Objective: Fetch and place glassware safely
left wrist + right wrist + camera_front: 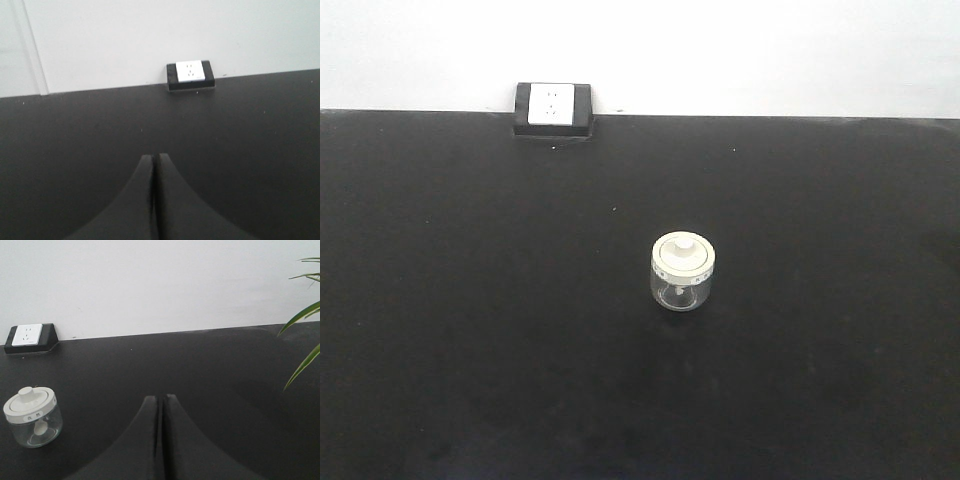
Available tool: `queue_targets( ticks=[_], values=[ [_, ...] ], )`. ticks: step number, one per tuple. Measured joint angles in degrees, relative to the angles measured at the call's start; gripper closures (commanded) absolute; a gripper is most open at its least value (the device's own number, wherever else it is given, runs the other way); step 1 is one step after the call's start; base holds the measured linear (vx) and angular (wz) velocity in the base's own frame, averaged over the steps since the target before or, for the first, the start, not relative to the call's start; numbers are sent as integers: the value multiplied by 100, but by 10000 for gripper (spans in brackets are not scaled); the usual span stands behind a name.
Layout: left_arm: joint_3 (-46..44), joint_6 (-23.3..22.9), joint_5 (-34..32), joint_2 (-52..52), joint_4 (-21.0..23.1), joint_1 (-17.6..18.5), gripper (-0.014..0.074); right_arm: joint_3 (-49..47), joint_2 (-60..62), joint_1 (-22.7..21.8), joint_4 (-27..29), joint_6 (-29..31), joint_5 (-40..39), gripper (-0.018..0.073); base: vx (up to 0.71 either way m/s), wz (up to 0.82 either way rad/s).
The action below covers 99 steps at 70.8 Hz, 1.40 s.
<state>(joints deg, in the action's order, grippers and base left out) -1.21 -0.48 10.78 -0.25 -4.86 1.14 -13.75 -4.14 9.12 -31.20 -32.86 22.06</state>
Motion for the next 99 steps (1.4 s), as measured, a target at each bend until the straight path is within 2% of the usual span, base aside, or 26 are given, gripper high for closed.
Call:
queue_targets(
  ticks=[10,22,99],
  values=[
    [237,0,-32,-43,1,0,603,8,0,0,0,0,17,563,0,0],
    [287,0,-437,-43,1,0,603,12,0,0,0,0,17,563,0,0],
    [287,0,-448,-43,1,0,603,18,0,0,0,0,23,563,0,0]
  ],
)
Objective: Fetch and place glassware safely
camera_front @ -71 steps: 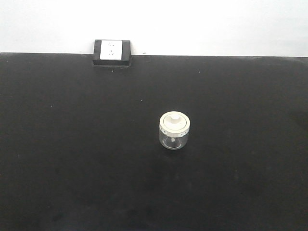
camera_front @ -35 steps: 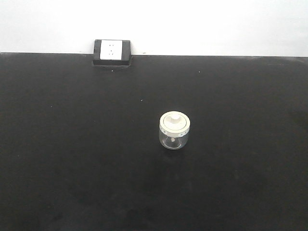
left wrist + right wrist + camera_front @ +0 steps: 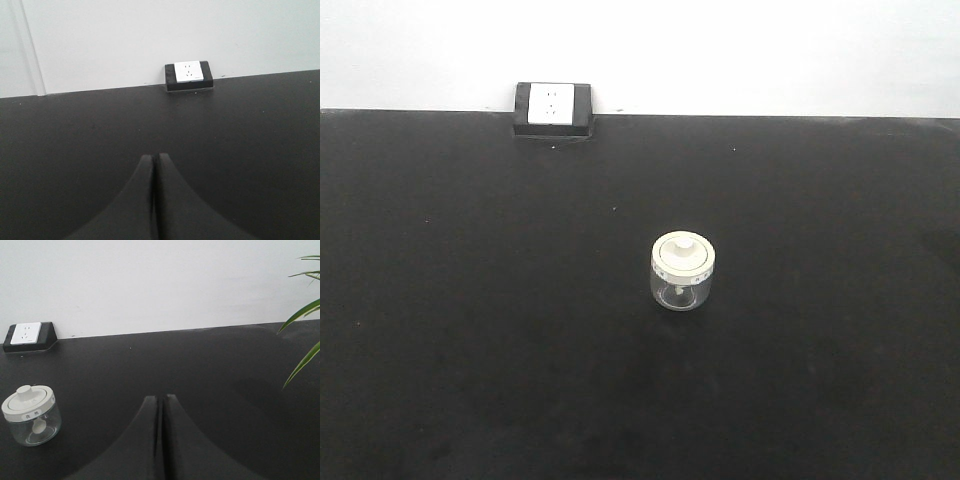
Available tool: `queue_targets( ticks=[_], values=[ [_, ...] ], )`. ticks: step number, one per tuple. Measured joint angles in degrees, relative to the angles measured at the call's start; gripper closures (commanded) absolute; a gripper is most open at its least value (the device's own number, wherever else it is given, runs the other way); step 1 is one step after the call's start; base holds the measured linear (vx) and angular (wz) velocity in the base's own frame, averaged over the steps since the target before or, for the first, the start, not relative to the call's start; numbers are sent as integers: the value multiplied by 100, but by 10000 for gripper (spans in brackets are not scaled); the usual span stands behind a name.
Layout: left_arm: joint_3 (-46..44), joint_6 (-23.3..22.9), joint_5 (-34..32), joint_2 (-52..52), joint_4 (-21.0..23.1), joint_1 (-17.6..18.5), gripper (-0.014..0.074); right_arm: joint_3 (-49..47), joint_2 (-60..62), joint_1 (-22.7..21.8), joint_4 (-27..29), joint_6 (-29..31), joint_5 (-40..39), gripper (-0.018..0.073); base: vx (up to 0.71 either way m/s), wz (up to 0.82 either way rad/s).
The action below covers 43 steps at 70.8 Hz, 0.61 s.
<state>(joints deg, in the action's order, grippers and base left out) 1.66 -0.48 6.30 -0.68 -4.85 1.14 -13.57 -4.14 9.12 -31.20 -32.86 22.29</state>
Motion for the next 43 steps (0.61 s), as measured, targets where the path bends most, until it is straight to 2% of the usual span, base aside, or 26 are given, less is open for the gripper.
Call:
queue_targets(
  ticks=[17,26,34,43],
  values=[
    [0,0,0,0,0,0,603,0,0,0,-41,23,0,563,0,0],
    [0,0,0,0,0,0,603,0,0,0,196,114,-4,563,0,0],
    [0,0,0,0,0,0,603,0,-28,0,610,501,-4,563,0,0],
    [0,0,-6,0,0,0,603,0,-114,-96,1199,1220,-6,563,0,0]
  ],
)
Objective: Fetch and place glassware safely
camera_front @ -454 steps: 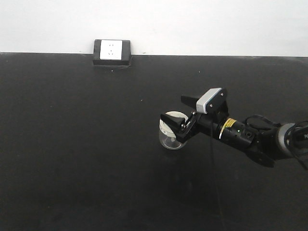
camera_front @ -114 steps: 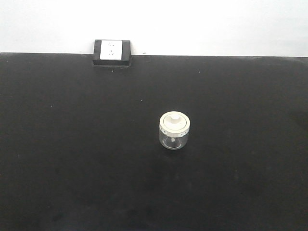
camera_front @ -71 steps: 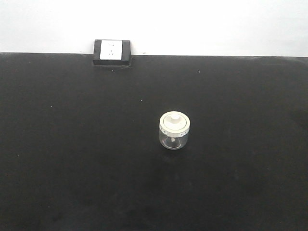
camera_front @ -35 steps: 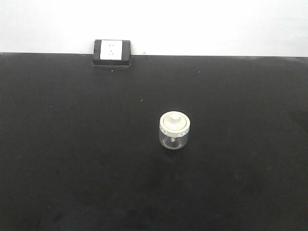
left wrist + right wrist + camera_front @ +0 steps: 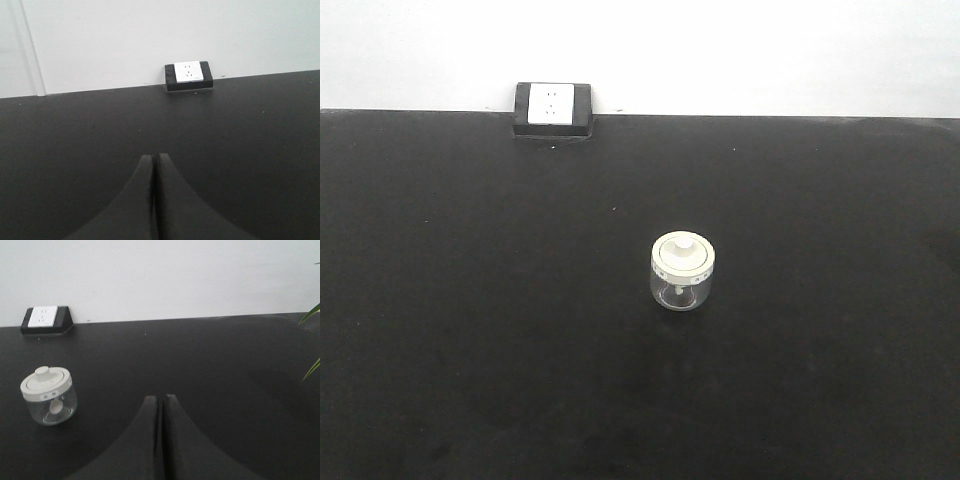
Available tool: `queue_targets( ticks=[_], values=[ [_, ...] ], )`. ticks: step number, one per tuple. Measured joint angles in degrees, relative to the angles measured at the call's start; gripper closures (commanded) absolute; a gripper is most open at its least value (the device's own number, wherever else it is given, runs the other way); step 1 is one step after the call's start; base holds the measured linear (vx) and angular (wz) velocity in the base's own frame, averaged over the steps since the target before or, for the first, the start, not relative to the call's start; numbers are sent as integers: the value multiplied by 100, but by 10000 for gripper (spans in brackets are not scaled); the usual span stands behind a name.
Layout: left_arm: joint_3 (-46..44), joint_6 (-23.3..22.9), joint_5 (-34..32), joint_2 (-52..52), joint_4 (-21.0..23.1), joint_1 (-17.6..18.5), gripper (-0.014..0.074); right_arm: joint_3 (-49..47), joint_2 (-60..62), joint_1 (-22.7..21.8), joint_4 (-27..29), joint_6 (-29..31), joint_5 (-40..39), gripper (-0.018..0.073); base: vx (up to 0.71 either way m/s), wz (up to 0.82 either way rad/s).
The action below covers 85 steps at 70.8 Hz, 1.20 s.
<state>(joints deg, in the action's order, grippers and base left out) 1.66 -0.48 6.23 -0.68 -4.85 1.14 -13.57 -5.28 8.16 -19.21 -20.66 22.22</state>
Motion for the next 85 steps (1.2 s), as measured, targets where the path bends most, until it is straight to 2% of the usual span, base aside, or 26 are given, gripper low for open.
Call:
queue_targets(
  ticks=[22,32,60,75,85],
  values=[
    [0,0,0,0,0,0,603,113,-4,-1057,1607,1440,-118,563,0,0],
    [0,0,0,0,0,0,603,500,13,-1214,2113,1773,-319,563,0,0],
    [0,0,-18,-3,0,0,603,1074,599,-1214,2063,1770,-629,563,0,0],
    [0,0,-18,-3,0,0,603,1502,599,-1207,2051,1586,-1546,563,0,0],
    [0,0,-20,-3,0,0,603,1507,599,-1015,1687,1509,-1944,563,0,0]
  ],
)
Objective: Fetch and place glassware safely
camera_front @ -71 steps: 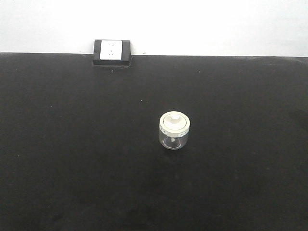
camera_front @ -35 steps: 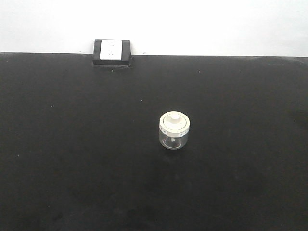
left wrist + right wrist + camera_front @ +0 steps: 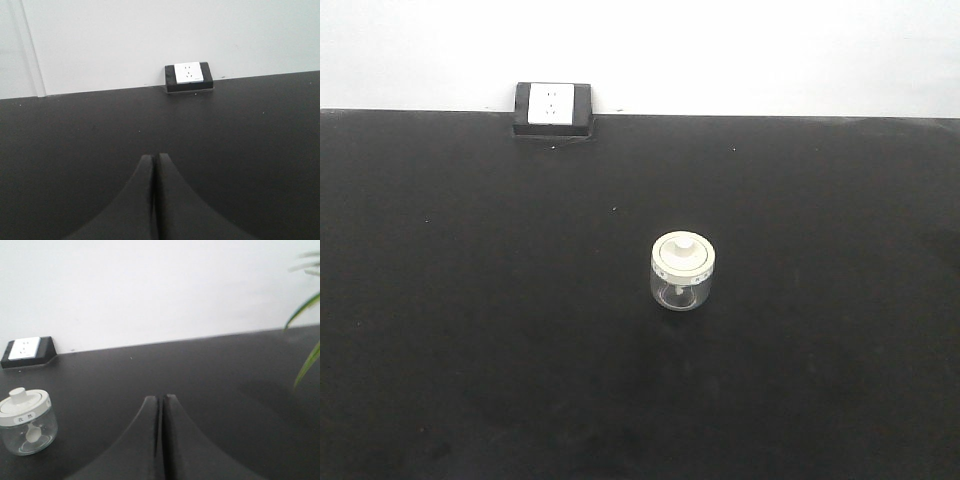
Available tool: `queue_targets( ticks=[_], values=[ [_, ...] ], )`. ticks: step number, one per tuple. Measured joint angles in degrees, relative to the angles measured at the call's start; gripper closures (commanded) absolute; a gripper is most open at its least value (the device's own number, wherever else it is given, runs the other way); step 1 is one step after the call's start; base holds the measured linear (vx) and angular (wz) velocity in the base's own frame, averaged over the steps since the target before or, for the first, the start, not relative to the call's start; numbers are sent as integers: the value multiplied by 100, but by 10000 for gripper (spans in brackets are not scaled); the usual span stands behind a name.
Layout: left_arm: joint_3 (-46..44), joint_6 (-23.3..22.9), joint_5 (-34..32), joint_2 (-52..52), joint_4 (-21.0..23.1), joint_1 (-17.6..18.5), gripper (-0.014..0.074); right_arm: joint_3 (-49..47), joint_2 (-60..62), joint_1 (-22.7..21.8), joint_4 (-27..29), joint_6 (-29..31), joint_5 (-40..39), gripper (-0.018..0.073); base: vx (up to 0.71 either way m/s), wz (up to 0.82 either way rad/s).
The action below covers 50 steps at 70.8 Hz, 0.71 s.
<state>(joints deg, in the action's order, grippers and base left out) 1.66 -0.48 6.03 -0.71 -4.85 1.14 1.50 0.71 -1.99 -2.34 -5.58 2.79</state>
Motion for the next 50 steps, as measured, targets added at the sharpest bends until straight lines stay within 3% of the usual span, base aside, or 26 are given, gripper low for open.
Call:
queue_targets(
  ticks=[50],
  values=[
    [0,0,0,0,0,0,603,6,0,111,-170,-26,-69,563,0,0]
  ],
)
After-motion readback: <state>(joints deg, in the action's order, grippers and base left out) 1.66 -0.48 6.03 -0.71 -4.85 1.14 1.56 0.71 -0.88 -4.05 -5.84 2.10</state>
